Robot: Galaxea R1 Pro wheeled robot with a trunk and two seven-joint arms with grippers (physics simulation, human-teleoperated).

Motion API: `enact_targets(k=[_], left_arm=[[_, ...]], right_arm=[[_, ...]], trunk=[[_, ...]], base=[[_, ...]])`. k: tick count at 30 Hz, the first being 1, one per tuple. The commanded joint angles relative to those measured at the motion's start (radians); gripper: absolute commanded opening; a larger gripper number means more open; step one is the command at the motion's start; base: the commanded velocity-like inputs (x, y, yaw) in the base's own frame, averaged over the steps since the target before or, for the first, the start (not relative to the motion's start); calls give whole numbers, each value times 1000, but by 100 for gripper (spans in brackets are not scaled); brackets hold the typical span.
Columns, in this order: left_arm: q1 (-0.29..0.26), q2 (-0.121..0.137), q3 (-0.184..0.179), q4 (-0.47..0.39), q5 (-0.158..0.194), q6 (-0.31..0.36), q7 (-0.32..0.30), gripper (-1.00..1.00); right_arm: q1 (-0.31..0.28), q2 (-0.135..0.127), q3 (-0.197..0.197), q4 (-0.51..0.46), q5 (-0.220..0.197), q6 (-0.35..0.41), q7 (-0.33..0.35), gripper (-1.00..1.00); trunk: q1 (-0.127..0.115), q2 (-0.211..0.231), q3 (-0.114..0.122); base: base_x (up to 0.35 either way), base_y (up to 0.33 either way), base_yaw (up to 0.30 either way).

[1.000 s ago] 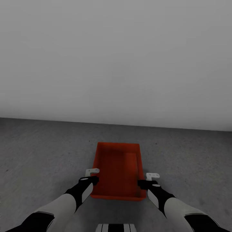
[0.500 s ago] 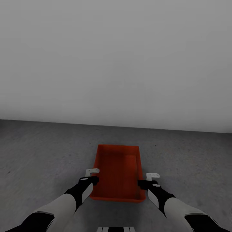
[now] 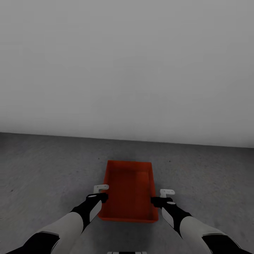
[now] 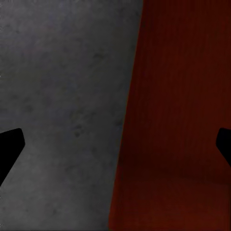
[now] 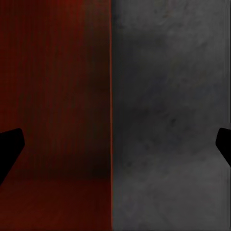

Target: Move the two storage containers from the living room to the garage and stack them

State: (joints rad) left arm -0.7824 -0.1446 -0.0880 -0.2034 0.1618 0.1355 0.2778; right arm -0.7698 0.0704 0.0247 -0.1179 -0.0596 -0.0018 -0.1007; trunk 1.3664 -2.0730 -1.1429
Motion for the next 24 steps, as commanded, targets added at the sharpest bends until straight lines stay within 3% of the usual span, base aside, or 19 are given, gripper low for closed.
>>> enact_targets(k=[1,24], left_arm=[[0,0,-9,-2,10,6,6,100],[0,0,-9,-2,10,6,6,100]], right_arm=[[0,0,3,0,-6,-1,-3,100],[0,-8,3,0,-8,-5,-4,100]], trunk=[[-4,7,3],[-92,168,75]], base=[[0,0,0],[0,0,0]])
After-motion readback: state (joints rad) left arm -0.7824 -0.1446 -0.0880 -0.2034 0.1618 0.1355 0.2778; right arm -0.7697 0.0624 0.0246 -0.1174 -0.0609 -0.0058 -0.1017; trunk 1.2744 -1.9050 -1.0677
